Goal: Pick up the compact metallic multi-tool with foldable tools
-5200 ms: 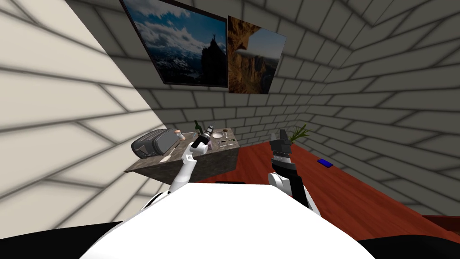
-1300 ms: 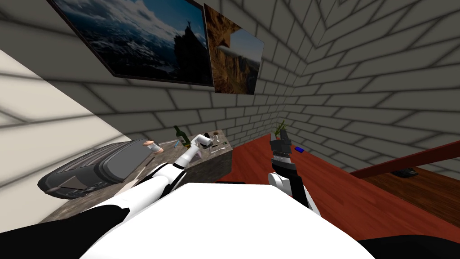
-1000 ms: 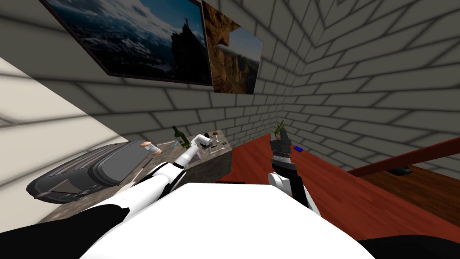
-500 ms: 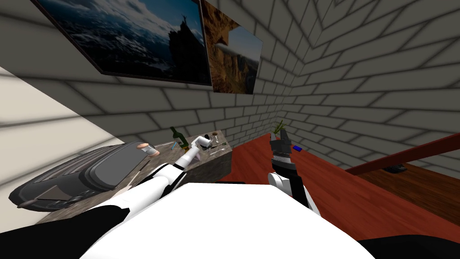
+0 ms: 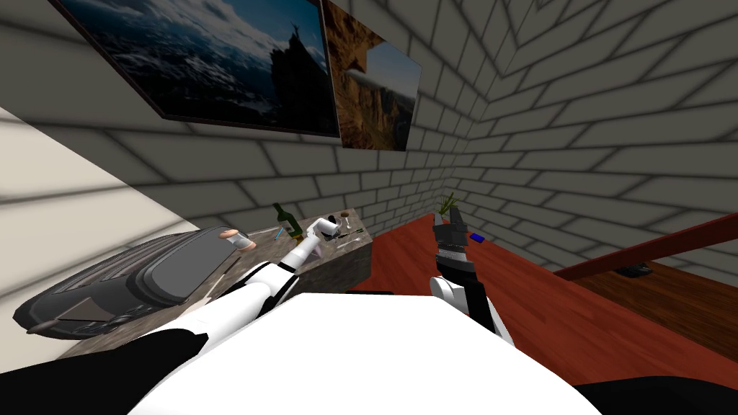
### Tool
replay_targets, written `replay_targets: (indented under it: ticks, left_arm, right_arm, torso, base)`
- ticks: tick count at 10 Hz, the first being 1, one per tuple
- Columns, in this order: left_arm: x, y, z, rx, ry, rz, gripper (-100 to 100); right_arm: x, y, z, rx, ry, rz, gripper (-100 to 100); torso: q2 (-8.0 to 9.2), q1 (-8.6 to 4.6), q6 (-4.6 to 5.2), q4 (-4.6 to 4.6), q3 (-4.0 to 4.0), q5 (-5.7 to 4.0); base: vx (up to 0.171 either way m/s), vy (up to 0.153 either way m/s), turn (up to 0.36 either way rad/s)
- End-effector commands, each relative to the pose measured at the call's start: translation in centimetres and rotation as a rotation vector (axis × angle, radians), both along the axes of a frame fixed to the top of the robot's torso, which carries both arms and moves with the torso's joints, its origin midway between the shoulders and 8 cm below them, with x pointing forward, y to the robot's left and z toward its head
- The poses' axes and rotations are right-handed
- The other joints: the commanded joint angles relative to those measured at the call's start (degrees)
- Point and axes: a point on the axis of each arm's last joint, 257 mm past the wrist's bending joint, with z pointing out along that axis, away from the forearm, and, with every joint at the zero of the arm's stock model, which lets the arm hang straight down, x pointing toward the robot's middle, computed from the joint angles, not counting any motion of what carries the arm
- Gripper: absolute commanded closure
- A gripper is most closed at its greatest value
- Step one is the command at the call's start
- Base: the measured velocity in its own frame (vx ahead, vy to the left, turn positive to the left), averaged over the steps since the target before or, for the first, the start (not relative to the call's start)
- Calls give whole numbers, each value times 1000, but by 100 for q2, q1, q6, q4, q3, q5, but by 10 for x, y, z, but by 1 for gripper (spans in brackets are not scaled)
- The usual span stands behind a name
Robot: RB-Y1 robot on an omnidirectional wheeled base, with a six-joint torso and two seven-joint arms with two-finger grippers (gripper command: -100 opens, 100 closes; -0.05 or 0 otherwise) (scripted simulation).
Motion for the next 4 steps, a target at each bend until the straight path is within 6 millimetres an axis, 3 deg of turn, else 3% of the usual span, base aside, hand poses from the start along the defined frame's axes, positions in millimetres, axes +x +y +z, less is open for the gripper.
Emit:
replay_targets:
  ticks: [1, 3, 4]
  left_arm:
    - [1, -2, 10, 0, 0, -5, 100]
    - [1, -3, 11, -1, -3, -7, 100]
    - [1, -2, 11, 0, -1, -7, 0]
  right_arm:
    - [0, 0, 0, 0, 0, 0, 0]
    - [0, 0, 0, 0, 0, 0, 0]
    - [0, 0, 0, 0, 0, 0, 0]
  torso:
    - [0, 0, 0, 0, 0, 0]
    - [14, -11, -2, 4, 9, -3]
    - [10, -7, -1, 2, 6, -2]
  base:
    - [-19, -16, 42]
    - [-24, -21, 35]
    - [0, 0, 0]
